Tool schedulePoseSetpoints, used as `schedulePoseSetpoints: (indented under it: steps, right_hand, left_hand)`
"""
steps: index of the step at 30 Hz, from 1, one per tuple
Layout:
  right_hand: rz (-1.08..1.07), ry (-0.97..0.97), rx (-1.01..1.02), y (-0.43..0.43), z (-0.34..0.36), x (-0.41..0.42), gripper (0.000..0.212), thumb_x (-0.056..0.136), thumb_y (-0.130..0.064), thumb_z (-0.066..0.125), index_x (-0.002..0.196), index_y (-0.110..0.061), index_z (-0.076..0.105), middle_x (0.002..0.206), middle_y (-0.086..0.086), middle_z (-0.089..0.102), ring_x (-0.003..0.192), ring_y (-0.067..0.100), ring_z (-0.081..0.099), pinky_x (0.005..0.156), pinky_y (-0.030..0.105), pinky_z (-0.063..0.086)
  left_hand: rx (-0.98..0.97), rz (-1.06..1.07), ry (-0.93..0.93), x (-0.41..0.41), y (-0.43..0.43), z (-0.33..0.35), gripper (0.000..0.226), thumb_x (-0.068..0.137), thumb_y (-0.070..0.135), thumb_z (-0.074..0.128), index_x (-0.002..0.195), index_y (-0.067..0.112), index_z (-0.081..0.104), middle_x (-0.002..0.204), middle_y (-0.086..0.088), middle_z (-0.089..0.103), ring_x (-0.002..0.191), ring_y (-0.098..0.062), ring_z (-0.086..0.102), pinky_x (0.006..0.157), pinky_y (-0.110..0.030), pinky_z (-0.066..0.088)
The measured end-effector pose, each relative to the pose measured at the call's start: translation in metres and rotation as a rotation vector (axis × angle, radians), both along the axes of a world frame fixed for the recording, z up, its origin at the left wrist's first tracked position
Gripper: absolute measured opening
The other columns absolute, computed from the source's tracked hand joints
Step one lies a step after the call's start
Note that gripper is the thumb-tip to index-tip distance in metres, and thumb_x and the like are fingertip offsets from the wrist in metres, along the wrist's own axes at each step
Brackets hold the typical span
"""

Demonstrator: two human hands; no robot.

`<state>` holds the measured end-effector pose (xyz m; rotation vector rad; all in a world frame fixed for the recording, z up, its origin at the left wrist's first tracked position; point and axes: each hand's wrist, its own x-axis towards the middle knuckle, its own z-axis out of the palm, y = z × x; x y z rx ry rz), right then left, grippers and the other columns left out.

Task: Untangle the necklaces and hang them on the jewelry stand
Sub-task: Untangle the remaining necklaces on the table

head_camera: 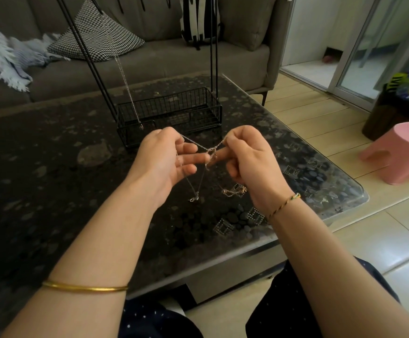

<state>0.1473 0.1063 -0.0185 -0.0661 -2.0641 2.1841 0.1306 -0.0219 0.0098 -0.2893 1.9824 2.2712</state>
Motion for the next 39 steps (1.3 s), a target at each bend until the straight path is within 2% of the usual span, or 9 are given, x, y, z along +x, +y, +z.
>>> schedulePoseSetpoints:
  steps: [6, 9, 11, 13, 19, 22, 29, 34, 39]
  right_hand:
    - [0.001, 0.048, 0.066, -0.002, -0.002, -0.001, 0.015, 0.1, -0.016, 0.043, 0.085, -0.013, 0.048, 0.052, -0.005, 0.058, 0.038, -0.001, 0.044, 0.038, 0.012, 0.03]
    - [0.022, 0.059, 0.102, -0.001, -0.003, -0.002, 0.014, 0.099, -0.016, 0.044, 0.088, -0.011, 0.05, 0.061, 0.006, 0.06, 0.038, 0.0, 0.047, 0.039, 0.011, 0.031]
    - [0.04, 0.064, 0.098, -0.002, -0.004, -0.002, 0.012, 0.099, -0.014, 0.043, 0.092, -0.008, 0.05, 0.066, 0.012, 0.059, 0.039, 0.001, 0.051, 0.039, 0.009, 0.032]
    - [0.045, 0.074, 0.098, -0.002, -0.005, -0.002, 0.011, 0.099, -0.013, 0.044, 0.094, -0.005, 0.051, 0.065, 0.012, 0.059, 0.042, 0.001, 0.053, 0.041, 0.009, 0.033]
    - [0.057, 0.079, 0.18, -0.002, -0.008, -0.004, 0.011, 0.097, -0.012, 0.047, 0.089, -0.012, 0.054, 0.065, 0.004, 0.061, 0.041, 0.0, 0.046, 0.042, 0.011, 0.034]
    - [0.066, 0.082, 0.216, -0.001, -0.009, -0.005, 0.011, 0.095, -0.008, 0.05, 0.087, -0.014, 0.055, 0.067, 0.004, 0.064, 0.044, 0.003, 0.047, 0.043, 0.015, 0.038]
    - [0.025, 0.148, 0.375, 0.0, -0.011, -0.005, 0.006, 0.091, -0.007, 0.055, 0.096, -0.01, 0.055, 0.07, 0.007, 0.071, 0.045, 0.006, 0.053, 0.047, 0.015, 0.042]
    - [0.039, 0.197, 0.417, -0.001, -0.01, -0.005, 0.009, 0.093, -0.007, 0.053, 0.1, -0.012, 0.049, 0.063, 0.0, 0.063, 0.048, -0.001, 0.053, 0.051, 0.01, 0.041]
    - [0.07, 0.212, 0.387, -0.002, -0.008, -0.004, 0.011, 0.095, -0.009, 0.051, 0.102, -0.016, 0.047, 0.061, -0.002, 0.059, 0.052, -0.002, 0.051, 0.056, 0.012, 0.04]
  left_hand:
    - [-0.016, -0.064, -0.054, 0.003, 0.001, 0.0, 0.015, 0.099, 0.007, 0.032, 0.092, 0.009, 0.045, 0.076, -0.013, 0.063, 0.046, -0.015, 0.063, 0.033, -0.017, 0.033]
    - [0.003, -0.06, -0.058, 0.003, 0.0, 0.001, 0.016, 0.099, 0.007, 0.031, 0.092, 0.009, 0.045, 0.077, -0.013, 0.064, 0.05, -0.017, 0.066, 0.033, -0.015, 0.032]
    - [0.028, -0.053, -0.056, 0.003, -0.002, 0.002, 0.015, 0.099, 0.007, 0.031, 0.096, 0.008, 0.045, 0.077, -0.013, 0.064, 0.055, -0.019, 0.069, 0.034, -0.015, 0.032]
    - [0.044, -0.044, -0.054, 0.004, -0.002, 0.003, 0.012, 0.099, 0.006, 0.032, 0.101, 0.008, 0.045, 0.078, -0.014, 0.064, 0.059, -0.021, 0.071, 0.035, -0.015, 0.033]
    - [0.039, 0.002, -0.05, 0.004, -0.001, 0.003, 0.013, 0.098, 0.007, 0.035, 0.093, 0.012, 0.046, 0.084, -0.013, 0.064, 0.068, -0.024, 0.073, 0.036, -0.017, 0.039]
    - [0.018, 0.025, -0.037, 0.002, -0.001, 0.001, 0.015, 0.098, 0.007, 0.035, 0.09, 0.013, 0.046, 0.083, -0.012, 0.064, 0.069, -0.024, 0.073, 0.037, -0.018, 0.04]
    - [-0.045, 0.071, -0.038, -0.001, 0.001, -0.003, 0.015, 0.098, 0.009, 0.033, 0.108, 0.012, 0.045, 0.088, -0.011, 0.06, 0.073, -0.024, 0.072, 0.037, -0.018, 0.04]
    - [-0.033, 0.088, -0.056, -0.001, 0.002, -0.004, 0.015, 0.1, 0.011, 0.033, 0.11, 0.012, 0.044, 0.089, -0.011, 0.056, 0.068, -0.023, 0.07, 0.035, -0.017, 0.036]
    - [0.002, 0.08, -0.08, -0.001, 0.003, -0.006, 0.021, 0.101, 0.012, 0.034, 0.119, 0.012, 0.044, 0.09, -0.012, 0.058, 0.056, -0.016, 0.066, 0.034, -0.016, 0.032]
